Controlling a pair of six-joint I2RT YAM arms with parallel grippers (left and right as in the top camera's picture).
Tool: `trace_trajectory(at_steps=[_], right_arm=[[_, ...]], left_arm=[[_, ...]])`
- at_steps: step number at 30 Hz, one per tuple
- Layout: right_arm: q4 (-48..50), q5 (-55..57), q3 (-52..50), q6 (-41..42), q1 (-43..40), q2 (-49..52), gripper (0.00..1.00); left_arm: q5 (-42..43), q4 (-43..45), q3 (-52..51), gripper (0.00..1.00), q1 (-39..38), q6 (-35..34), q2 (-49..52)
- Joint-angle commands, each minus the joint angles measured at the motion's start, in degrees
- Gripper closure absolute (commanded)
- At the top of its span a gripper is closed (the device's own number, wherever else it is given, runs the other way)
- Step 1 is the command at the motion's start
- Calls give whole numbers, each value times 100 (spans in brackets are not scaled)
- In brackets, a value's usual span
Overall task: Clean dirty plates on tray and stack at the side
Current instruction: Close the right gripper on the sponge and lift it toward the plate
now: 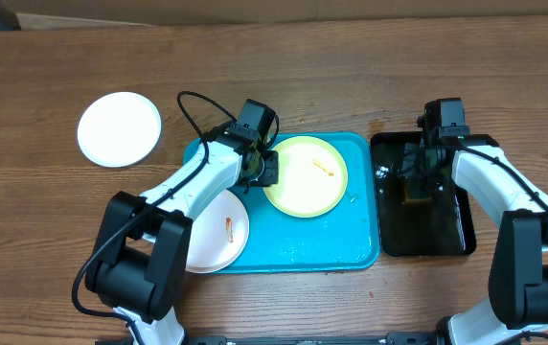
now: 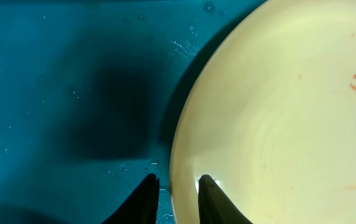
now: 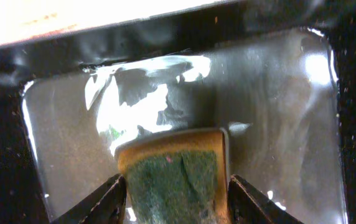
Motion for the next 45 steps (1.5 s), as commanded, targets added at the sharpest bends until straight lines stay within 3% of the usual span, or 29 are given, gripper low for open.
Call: trace_trajectory(at_steps=[1,6,13,19,31,35,39,43,45], right_arm=[[-33,0,-13,2,-9,-122,46],[-118,0,-13,0,-9,-122,46],[-118,0,-13,0,-9,-122,48],[-295,0,-13,0,-7,-122,37],[-361,0,-85,0,-7,-120,36],[-271,0,-192,0,-7,-120,51],[-249,0,-332,0,-7,-120,58],[-245,0,-358,2,-7,-122,93],[-234,0,-308,2,-7,-122,96]], left_arm=[[24,44,22,75,-11,-61,179],[26,63,22,85,-11,-63,271],[24,118,24,83,-9,-170,271],[28,144,57,84,-9,-168,269],[26,44,175,82,-9,-168,243],[26,44,175,82,-11,-168,243],[22,44,173,80,-11,-166,243],[22,42,173,80,-9,-166,243],[22,44,173,80,-9,-166,243]])
